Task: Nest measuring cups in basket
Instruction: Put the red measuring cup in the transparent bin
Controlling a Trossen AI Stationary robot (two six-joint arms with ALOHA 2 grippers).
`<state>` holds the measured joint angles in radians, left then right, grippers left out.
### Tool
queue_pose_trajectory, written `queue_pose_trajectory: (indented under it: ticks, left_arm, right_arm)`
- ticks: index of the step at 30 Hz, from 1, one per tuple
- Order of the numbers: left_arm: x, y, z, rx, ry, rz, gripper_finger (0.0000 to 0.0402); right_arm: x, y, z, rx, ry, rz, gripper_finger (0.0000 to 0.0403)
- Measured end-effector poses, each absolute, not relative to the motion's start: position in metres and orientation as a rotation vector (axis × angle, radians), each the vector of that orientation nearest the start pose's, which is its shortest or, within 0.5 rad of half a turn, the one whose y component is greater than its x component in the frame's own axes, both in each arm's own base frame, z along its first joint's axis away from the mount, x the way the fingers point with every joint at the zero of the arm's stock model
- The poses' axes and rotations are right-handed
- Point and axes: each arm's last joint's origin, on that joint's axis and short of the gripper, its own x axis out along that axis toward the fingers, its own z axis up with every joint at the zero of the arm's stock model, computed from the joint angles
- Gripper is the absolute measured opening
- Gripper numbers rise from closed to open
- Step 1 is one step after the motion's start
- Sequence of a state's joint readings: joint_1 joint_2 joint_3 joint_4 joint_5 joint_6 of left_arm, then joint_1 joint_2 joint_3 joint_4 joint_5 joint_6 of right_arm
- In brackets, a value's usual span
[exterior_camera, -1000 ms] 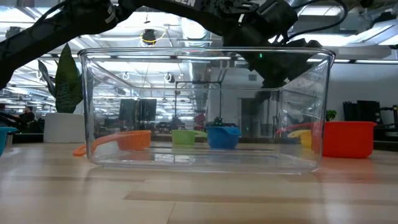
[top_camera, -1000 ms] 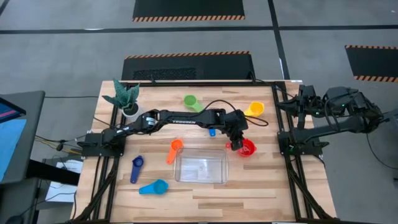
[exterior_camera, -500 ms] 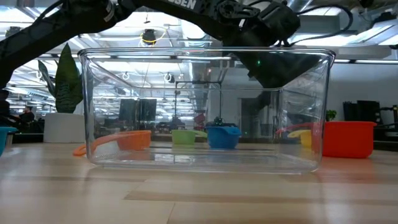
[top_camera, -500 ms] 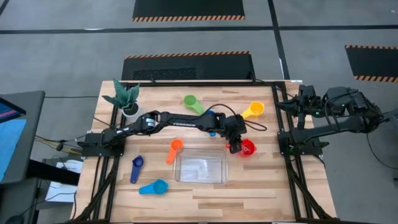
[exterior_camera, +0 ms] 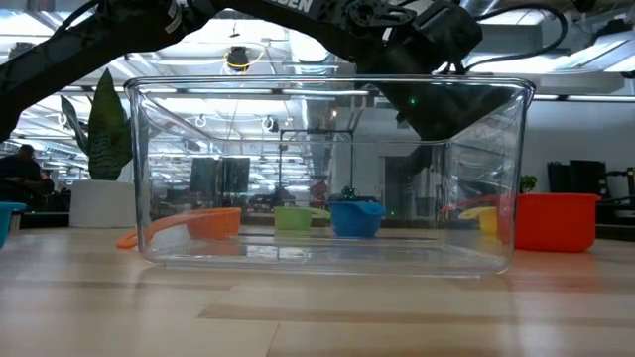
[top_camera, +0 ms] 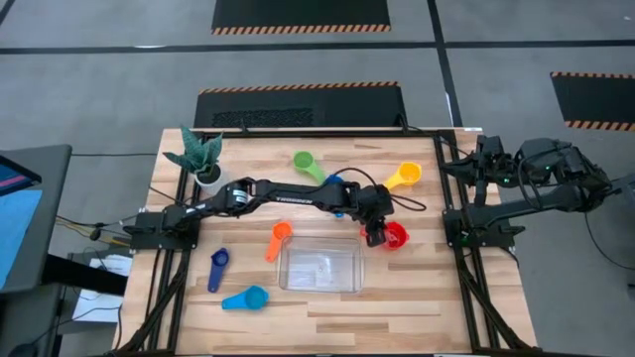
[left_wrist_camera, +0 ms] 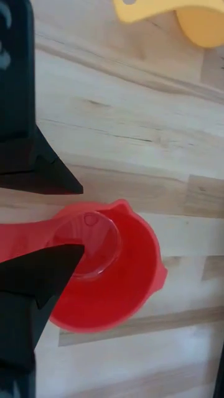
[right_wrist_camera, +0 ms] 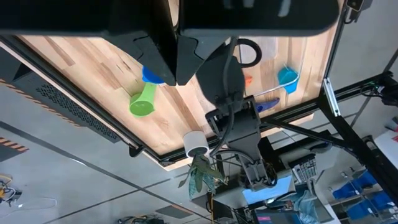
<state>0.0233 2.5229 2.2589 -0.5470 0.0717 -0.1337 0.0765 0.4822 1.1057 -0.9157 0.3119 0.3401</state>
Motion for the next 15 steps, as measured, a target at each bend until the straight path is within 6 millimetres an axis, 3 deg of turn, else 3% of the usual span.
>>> queue_pose_trajectory:
  ticks: [7,15]
  left_arm:
    - [0.555,-0.001,0.176,-0.102,0.799,0.008,0.0128]
    - [0.555,0.002,0.177,-0.068,0.788,0.074,0.0128]
  right_arm:
    - [0.042,-0.006,0.39,0.279,0.245,-0.28,0.0026]
    - [0.042,-0.006,0.391,0.28,0.242,-0.279,0.0026]
